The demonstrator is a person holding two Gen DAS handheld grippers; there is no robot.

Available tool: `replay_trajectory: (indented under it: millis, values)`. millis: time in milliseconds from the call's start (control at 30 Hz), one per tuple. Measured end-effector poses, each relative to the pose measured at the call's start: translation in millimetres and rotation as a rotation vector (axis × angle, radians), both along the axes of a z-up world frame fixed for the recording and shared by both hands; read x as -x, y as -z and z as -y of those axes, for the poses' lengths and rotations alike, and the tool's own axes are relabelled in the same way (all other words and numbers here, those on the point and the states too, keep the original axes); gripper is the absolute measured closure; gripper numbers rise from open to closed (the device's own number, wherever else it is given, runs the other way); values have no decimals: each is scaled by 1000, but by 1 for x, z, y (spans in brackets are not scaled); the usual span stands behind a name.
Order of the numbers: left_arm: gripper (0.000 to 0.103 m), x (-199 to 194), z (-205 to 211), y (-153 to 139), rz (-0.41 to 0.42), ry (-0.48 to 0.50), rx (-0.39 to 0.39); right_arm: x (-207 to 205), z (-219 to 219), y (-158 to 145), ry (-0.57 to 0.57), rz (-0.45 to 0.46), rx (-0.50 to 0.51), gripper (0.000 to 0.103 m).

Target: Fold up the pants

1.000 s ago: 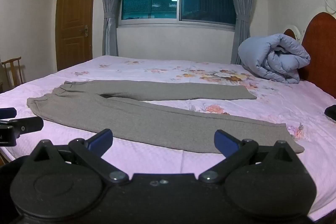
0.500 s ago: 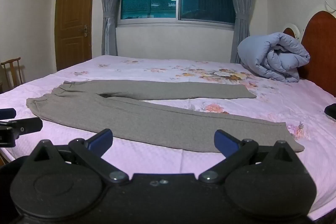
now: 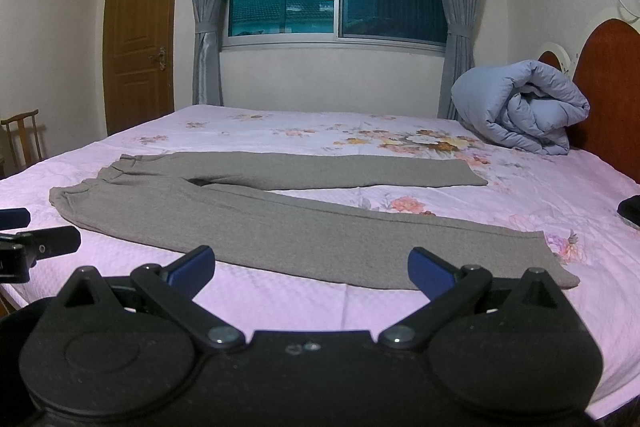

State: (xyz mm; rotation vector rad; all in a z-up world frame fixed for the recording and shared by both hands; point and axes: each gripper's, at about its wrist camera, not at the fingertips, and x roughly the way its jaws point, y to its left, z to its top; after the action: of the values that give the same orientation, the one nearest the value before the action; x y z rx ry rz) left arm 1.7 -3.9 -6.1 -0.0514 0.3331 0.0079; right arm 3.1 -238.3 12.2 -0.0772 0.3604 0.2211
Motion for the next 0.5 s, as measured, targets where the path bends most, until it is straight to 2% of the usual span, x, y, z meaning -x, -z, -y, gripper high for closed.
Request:
replay_trajectory:
  millis: [500]
  values:
    - [0,-1,0,1,-2,0,0,1,0,0,0,0,-1,6]
